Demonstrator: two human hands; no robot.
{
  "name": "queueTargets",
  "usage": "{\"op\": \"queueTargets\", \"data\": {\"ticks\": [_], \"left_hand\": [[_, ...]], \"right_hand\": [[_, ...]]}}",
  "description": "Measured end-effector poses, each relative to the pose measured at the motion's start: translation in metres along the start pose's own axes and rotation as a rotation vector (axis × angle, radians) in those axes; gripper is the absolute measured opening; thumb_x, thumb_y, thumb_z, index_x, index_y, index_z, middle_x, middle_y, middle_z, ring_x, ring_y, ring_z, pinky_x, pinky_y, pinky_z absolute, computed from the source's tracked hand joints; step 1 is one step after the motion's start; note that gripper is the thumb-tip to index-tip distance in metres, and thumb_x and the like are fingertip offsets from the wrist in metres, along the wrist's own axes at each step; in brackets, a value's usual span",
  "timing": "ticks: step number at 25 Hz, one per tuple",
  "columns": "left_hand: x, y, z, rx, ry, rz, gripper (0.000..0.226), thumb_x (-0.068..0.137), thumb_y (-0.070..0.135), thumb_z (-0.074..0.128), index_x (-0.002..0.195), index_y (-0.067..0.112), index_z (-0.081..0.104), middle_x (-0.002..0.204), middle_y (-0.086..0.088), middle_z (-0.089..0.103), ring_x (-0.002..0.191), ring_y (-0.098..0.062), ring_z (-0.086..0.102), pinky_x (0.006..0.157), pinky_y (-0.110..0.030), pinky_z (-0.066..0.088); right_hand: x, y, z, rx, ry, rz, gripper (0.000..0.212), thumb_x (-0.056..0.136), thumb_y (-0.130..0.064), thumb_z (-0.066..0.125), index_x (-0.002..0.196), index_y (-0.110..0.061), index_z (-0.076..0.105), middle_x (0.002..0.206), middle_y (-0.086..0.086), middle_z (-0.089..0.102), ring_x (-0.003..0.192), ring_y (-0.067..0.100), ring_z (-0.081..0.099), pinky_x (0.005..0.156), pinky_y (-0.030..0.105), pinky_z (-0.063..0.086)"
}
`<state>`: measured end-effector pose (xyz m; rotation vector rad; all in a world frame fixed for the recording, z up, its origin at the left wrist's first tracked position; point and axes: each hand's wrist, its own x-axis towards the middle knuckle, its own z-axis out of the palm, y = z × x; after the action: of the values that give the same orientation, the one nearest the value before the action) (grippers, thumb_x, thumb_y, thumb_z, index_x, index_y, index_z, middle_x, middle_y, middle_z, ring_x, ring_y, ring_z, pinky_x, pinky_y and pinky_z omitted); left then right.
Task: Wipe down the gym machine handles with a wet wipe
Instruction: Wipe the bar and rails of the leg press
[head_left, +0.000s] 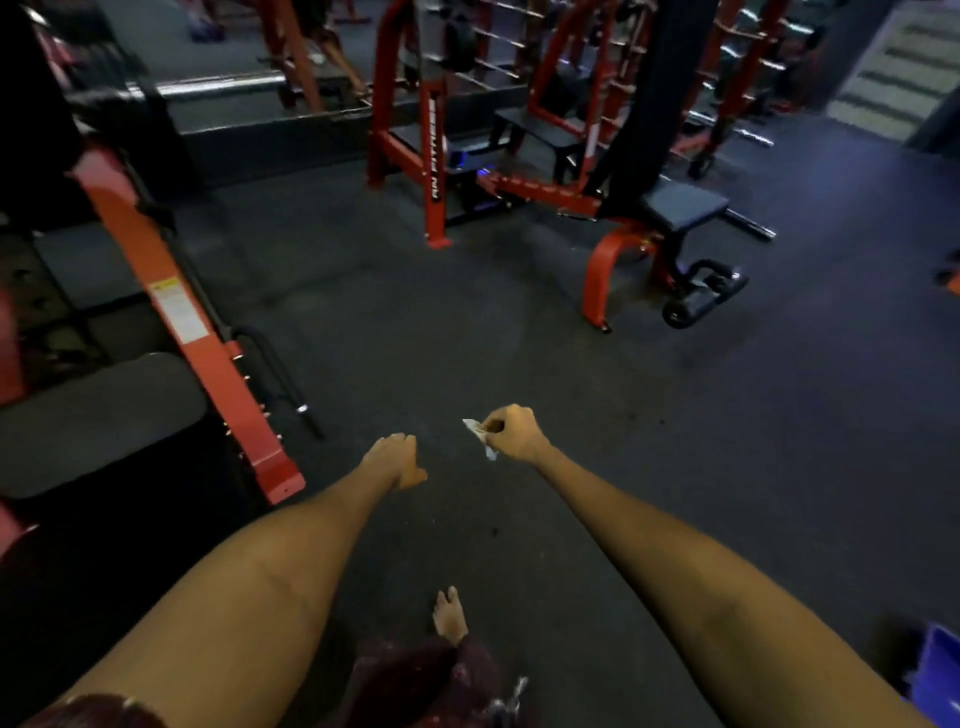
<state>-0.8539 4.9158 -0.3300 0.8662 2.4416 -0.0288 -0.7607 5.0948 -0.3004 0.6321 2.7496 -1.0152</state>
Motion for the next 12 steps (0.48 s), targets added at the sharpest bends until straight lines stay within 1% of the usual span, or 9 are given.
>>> {"op": "queueTargets", "data": {"ticks": [1,3,4,6,8,12], "left_hand": [[0.016,-0.003,-0.010,-0.028,0.010,-0.026,0.059,0.091,0.039,0.053,0.135,0.003,0.038,0.140,-0.015,0.041,0.130,-0.028,0.040,0.107,-0.034,0.030],[0.042,-0.007,-0.031,-0.081,0.013,-0.087,0.058,0.091,0.038,0.054,0.135,0.003,0.039,0.140,-0.016,0.042,0.129,-0.029,0.041,0.106,-0.034,0.031],[0.060,-0.011,-0.043,-0.097,0.028,-0.112,0.057,0.090,0.037,0.053,0.134,0.003,0.040,0.139,-0.016,0.043,0.129,-0.029,0.041,0.105,-0.034,0.031],[0.094,-0.020,-0.066,-0.148,0.071,-0.151,0.056,0.091,0.037,0.053,0.133,0.002,0.041,0.139,-0.016,0.043,0.128,-0.029,0.042,0.105,-0.034,0.030],[0.112,-0.025,-0.080,-0.198,0.074,-0.180,0.056,0.091,0.037,0.053,0.133,0.002,0.041,0.139,-0.017,0.044,0.128,-0.030,0.042,0.105,-0.034,0.030],[0.154,-0.045,-0.094,-0.241,0.062,-0.332,0.055,0.092,0.035,0.053,0.134,0.002,0.040,0.140,-0.016,0.042,0.129,-0.029,0.041,0.104,-0.034,0.031]], "right_hand": [[0.025,-0.003,-0.007,-0.039,-0.029,-0.021,0.018,0.082,0.000,0.054,0.081,0.001,0.072,0.080,0.016,0.071,0.058,0.002,0.053,0.050,0.003,0.037],[0.069,-0.010,-0.024,-0.089,-0.070,-0.056,0.017,0.083,-0.002,0.055,0.084,0.001,0.072,0.083,0.015,0.072,0.073,0.010,0.061,0.059,0.010,0.040],[0.094,-0.016,-0.034,-0.103,-0.080,-0.082,0.017,0.084,-0.003,0.056,0.085,0.001,0.072,0.084,0.015,0.072,0.078,0.013,0.063,0.063,0.011,0.039],[0.142,-0.024,-0.051,-0.104,-0.076,-0.150,0.016,0.085,-0.004,0.058,0.088,0.001,0.072,0.086,0.015,0.072,0.085,0.016,0.065,0.065,0.009,0.037],[0.176,-0.029,-0.061,-0.107,-0.089,-0.180,0.015,0.085,-0.005,0.059,0.089,0.001,0.072,0.087,0.016,0.072,0.087,0.018,0.066,0.067,0.009,0.038],[0.255,-0.037,-0.063,-0.162,-0.210,-0.268,0.015,0.083,-0.003,0.058,0.086,0.000,0.073,0.084,0.016,0.072,0.083,0.015,0.065,0.072,0.016,0.045]]}}
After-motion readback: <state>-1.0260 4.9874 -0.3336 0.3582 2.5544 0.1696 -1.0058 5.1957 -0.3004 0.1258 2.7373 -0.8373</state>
